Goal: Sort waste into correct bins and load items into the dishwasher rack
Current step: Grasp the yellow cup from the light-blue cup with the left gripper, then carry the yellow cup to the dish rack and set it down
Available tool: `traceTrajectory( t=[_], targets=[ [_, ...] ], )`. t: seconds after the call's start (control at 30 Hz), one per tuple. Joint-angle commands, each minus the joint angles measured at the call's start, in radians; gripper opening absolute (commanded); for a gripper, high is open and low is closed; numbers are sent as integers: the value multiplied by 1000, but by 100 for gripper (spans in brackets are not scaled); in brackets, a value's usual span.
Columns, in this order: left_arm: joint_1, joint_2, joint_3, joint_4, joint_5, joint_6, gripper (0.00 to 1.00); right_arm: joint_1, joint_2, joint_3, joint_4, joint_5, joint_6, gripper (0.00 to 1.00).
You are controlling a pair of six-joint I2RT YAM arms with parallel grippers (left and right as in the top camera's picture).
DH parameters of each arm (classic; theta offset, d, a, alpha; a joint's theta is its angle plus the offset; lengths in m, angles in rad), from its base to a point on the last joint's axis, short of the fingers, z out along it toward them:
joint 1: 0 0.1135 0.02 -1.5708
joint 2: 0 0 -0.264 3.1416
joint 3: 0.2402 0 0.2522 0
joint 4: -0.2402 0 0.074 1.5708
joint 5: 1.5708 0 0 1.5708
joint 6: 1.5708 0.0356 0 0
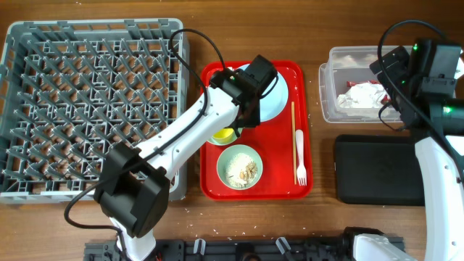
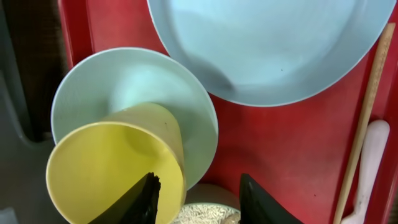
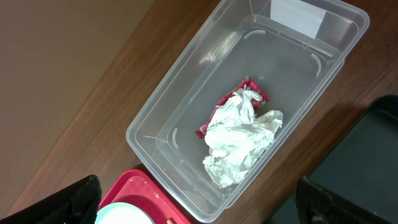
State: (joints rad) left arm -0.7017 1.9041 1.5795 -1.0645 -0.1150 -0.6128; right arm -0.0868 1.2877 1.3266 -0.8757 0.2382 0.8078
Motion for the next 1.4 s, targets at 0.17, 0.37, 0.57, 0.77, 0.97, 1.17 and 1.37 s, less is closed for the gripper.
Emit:
traceTrajectory(
  t=[0.17, 0.37, 0.57, 0.77, 0.97, 1.17, 1.37],
  targets=[
    [-45, 32, -33, 3, -47, -28, 38, -2, -1, 1, -1, 27, 11, 100],
    [-45, 34, -77, 7, -103, -51, 34, -2, -1, 1, -1, 27, 11, 100],
    [-47, 39, -78, 7, -103, -51, 18, -2, -1, 1, -1, 27, 11, 100],
    [-47, 26, -69, -7, -103, -1, 4, -2, -1, 1, -1, 27, 11, 100],
    [-46, -56, -8, -93, -104, -1, 4, -2, -1, 1, -1, 27, 11, 100],
    [30, -280, -3, -116, -19, 110, 4, -2, -1, 1, -1, 27, 11, 100],
    [468, -444, -3, -114, 454, 349, 4, -2, -1, 1, -1, 27, 11, 100]
  ],
)
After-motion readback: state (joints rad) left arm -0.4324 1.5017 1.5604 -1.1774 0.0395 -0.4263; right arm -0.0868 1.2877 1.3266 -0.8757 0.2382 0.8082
